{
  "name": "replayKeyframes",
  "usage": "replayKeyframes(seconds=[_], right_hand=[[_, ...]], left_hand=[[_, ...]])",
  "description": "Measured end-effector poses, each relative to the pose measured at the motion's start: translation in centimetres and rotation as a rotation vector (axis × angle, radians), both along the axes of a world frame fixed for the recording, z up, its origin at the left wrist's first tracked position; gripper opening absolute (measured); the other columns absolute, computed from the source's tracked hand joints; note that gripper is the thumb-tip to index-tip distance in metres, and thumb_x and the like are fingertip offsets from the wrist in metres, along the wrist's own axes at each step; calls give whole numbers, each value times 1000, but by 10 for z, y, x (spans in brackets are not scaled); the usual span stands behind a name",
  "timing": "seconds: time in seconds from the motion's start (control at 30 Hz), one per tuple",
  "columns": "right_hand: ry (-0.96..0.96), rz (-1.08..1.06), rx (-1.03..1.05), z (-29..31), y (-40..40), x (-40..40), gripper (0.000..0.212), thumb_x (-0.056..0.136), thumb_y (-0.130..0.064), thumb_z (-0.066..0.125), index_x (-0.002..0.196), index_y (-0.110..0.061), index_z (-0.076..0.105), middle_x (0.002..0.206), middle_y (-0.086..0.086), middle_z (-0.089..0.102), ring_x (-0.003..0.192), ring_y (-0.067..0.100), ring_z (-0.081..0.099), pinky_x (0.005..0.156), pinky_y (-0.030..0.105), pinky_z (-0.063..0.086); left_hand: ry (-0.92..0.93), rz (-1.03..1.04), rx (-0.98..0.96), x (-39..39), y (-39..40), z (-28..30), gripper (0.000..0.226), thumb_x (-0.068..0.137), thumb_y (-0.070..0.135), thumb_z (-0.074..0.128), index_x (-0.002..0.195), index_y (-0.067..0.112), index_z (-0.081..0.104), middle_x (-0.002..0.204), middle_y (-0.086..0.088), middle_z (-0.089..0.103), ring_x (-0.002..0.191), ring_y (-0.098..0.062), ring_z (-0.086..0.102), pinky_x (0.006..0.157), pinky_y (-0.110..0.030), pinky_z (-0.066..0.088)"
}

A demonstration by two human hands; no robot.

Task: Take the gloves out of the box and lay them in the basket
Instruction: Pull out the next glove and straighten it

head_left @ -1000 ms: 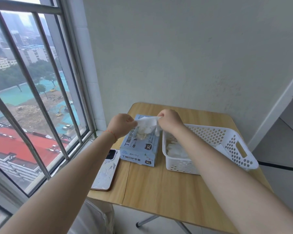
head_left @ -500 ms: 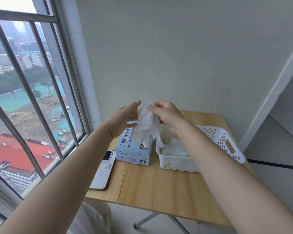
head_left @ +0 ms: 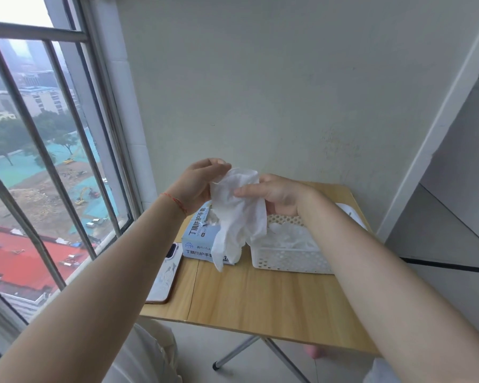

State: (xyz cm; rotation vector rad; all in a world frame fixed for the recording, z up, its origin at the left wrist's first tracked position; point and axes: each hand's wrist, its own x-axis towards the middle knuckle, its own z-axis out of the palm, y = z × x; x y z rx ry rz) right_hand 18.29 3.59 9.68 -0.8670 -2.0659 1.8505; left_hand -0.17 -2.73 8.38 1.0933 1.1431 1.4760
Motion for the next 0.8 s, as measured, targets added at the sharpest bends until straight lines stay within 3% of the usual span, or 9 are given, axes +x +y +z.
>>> replayKeyframes(seconds=[0.13,0.2,0.27,0.33,0.47,0.53,0.63,0.7,0.8], right_hand=[[-24,-31,102,-2,-2,-2,42,86,-31,73,123,-13,63,116,6,70,108,23,67,96,40,51],[19,-131,138,-4,-1,-4,32,87,-29,73,109,-7,66,104,5,72,96,20,69,87,36,53],[92,-231,110,-5,2,-5,16,88,-27,71,91,-12,66,88,4,70,80,19,66,73,31,53],[158,-313,85,-5,6,-5,12,89,-25,70,86,-15,65,83,4,69,76,20,64,69,30,50],[184,-380,26,-2,10,-3,3,92,-14,65,89,-15,64,84,4,68,65,13,65,52,21,50],[56,-276,38,0,10,1,5,91,-17,67,94,-14,65,88,4,69,70,14,67,61,26,55],[-164,-92,134,2,10,3,38,80,-36,77,108,-11,68,94,1,72,85,17,69,80,34,55],[-209,-120,230,2,9,-2,44,74,-43,81,104,-13,71,89,-2,71,81,14,66,76,30,52],[-198,-212,359,2,12,-9,32,79,-34,79,99,-11,71,87,0,68,76,14,62,69,27,48]], left_hand=[[46,23,-31,15,-1,-3,16,93,1,58,79,9,58,68,-5,60,56,-15,59,53,-22,51],[23,33,-75,17,-1,-6,10,96,16,60,90,7,61,78,-9,66,66,-20,64,58,-25,54],[13,-22,-145,13,-1,-9,40,97,43,55,107,6,65,96,-14,69,83,-26,68,72,-32,56],[77,-119,-177,7,-5,-15,63,94,58,49,121,3,66,110,-15,70,100,-27,68,87,-39,53],[196,-181,-223,-6,-9,-29,47,79,37,70,110,2,69,111,-19,67,100,-31,63,95,-49,48],[185,-177,-224,-11,-7,-31,49,78,27,72,115,-4,65,114,-23,67,101,-33,64,99,-51,47],[238,-210,-212,-12,-6,-28,37,82,21,72,113,1,68,106,-15,71,96,-29,67,90,-42,53],[298,-223,-211,-11,-4,-28,31,83,22,72,109,5,71,104,-13,71,93,-26,67,87,-40,53],[341,-223,-220,-8,-2,-29,18,89,19,70,104,10,74,98,-8,73,87,-23,70,81,-36,56]])
